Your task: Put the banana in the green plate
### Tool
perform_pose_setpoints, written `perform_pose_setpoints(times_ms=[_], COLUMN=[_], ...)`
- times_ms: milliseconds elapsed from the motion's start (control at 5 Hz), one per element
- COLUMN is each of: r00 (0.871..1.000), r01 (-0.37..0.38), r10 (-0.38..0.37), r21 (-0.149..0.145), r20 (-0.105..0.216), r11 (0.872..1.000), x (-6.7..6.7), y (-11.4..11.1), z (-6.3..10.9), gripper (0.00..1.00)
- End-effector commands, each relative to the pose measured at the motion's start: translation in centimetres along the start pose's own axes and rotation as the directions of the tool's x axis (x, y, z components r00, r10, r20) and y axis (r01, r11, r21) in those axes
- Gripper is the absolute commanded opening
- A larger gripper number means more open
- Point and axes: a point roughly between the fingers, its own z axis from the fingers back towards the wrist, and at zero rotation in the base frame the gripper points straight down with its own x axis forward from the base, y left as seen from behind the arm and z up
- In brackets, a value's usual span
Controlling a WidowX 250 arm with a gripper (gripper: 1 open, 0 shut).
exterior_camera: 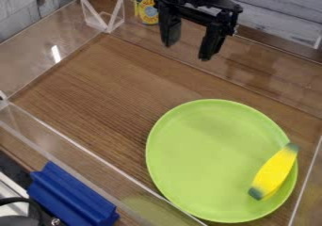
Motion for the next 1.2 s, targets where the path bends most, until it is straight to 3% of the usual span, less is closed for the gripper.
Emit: perform_pose_setpoints(times_ms=[0, 200, 400, 800, 1000], r00=[1.0, 0.998, 0.997, 0.989, 0.988], r01=[0.012, 0.054, 0.083, 0.146, 0.152], r10=[-0.012, -0.054, -0.083, -0.146, -0.151], r21=[-0.006, -0.016, -0.013, -0.019, -0.028], r20=[-0.013, -0.018, -0.001, 0.021, 0.031], r11=[1.0, 0.998, 0.996, 0.989, 0.988], x=[-1.0, -2.8, -4.1, -5.0, -4.7], y=[-1.8, -4.9, -8.7, -13.3, -13.6], z=[-0.5, -0.8, -1.0, -3.9, -5.3], gripper=[1.0, 1.0, 1.0, 1.0, 1.0])
